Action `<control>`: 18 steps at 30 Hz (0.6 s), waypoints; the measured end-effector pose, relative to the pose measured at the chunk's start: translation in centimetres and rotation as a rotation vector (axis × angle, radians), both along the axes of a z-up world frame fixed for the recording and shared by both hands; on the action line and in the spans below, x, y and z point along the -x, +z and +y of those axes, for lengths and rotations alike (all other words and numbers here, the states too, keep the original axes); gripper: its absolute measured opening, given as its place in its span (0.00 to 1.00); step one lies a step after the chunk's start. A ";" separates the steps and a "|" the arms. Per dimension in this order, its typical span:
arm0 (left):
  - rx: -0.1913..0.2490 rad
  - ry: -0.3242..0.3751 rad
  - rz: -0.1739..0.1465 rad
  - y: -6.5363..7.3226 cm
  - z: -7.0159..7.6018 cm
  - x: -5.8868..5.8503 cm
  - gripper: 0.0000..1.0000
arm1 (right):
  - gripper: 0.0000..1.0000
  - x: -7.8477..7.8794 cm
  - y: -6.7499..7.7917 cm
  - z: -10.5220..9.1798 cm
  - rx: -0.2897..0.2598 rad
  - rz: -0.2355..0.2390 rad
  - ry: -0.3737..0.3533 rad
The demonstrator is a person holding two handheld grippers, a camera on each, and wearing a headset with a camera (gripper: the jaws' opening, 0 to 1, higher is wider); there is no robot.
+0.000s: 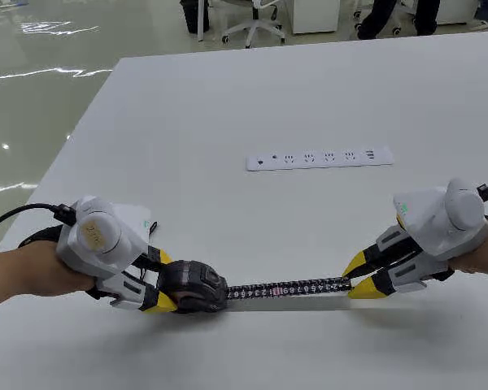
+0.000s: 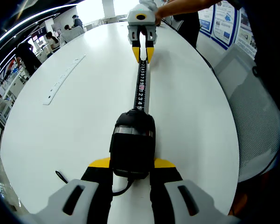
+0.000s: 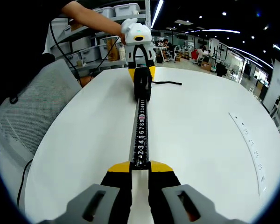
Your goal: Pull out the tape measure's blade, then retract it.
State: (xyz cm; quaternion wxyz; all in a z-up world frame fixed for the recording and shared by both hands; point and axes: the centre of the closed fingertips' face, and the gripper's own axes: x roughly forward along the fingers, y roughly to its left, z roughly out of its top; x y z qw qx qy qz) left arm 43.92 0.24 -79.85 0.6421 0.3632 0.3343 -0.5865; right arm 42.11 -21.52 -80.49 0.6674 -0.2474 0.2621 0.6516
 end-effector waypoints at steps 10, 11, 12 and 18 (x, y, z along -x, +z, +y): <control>-0.003 -0.002 0.000 -0.1 0.1 -0.1 0.25 | 0.11 0.0 -0.1 -0.7 0.004 0.002 -0.005; -0.004 -0.003 0.000 -0.1 0.1 -0.1 0.25 | 0.11 0.1 -0.1 -0.8 0.004 0.002 -0.005; -0.004 -0.003 0.000 -0.1 0.1 -0.1 0.25 | 0.11 0.1 -0.1 -0.8 0.006 0.001 -0.005; -0.005 -0.004 0.001 -0.1 0.1 -0.2 0.25 | 0.11 0.2 0.0 -1.2 0.007 0.003 -0.009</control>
